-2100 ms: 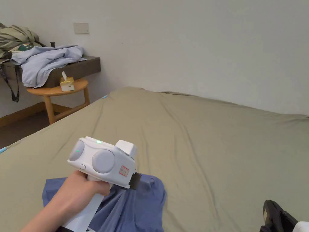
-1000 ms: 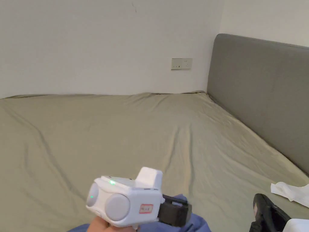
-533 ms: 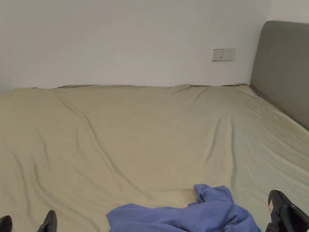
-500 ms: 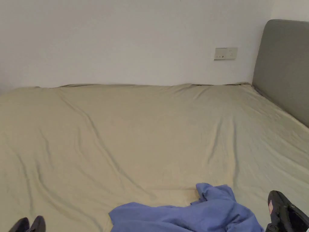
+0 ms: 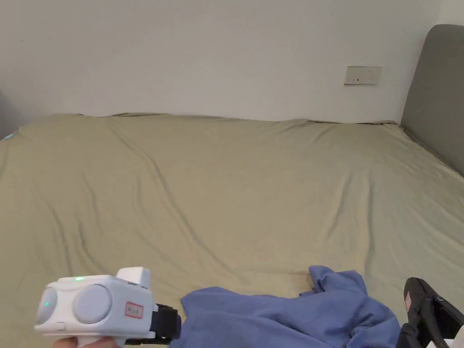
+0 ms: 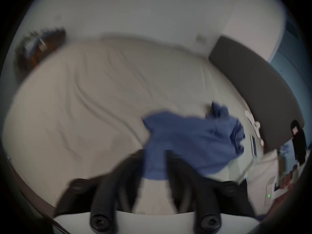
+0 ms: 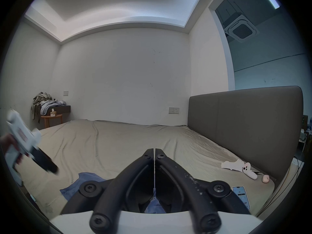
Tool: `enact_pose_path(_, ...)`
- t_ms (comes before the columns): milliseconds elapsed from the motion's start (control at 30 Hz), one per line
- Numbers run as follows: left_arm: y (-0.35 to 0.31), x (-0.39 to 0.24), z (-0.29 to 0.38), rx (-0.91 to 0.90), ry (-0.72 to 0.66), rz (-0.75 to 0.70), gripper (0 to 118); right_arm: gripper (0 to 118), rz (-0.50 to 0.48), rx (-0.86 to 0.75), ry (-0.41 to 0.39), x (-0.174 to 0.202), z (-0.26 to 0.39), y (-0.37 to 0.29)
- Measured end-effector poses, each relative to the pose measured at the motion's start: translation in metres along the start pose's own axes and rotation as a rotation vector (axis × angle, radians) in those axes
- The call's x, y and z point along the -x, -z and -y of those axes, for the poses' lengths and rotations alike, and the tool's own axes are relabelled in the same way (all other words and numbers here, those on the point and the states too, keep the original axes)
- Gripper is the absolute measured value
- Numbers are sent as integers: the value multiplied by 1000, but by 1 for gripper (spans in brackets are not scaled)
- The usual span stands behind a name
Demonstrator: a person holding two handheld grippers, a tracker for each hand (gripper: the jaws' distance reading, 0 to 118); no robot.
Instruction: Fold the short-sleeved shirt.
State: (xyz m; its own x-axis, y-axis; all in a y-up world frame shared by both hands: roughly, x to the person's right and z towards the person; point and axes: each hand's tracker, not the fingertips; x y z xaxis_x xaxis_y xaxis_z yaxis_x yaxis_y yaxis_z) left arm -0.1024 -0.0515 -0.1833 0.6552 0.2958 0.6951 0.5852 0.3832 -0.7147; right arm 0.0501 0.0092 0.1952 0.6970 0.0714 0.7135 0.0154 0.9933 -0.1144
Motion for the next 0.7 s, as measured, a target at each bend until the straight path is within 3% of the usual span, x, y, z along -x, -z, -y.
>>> enact_pose_path(33,24,2,-5,109,9,-32,91,3,-8,2,1,0,1,-2)
enact_pose_path(67,45,6,-4,176,33,-81,113,3,-14,6,0,0,2,-2)
enact_pose_path(100,60,3,1,213,95,-158,114,3,-16,12,-5,2,4,-3)
enact_pose_path(167,76,2,2,198,207,-249,90,3,-12,31,-15,3,9,-3)
enact_pose_path(200,81,0,8,176,213,-272,67,3,-12,41,-13,2,11,-2)
enact_pose_path(233,83,3,9,161,222,-295,59,3,-13,50,-9,1,14,-1)
enact_pose_path(267,80,5,11,146,119,-191,56,3,-12,59,-5,0,15,-1)
enact_pose_path(300,76,4,12,124,87,-204,37,3,-9,69,-3,-1,16,0)
enact_pose_path(333,69,2,15,118,121,-199,8,3,-3,74,0,-2,17,1)
enact_pose_path(367,62,0,15,100,130,-152,0,3,0,75,2,-3,18,1)
enact_pose_path(500,14,-6,18,-60,134,-147,0,3,21,88,-3,-8,19,4)
enact_pose_path(533,-1,-2,17,-100,65,-23,0,5,27,89,-6,-10,19,5)
enact_pose_path(600,-29,3,19,-145,-34,79,0,6,66,104,5,-20,19,11)
enact_pose_path(633,-41,3,22,-186,-12,93,0,16,69,141,19,-27,20,17)
enact_pose_path(667,-48,3,24,-211,1,77,0,38,56,232,3,-34,21,30)
enact_pose_path(700,-50,4,25,-196,4,47,0,83,17,377,-68,-43,27,51)
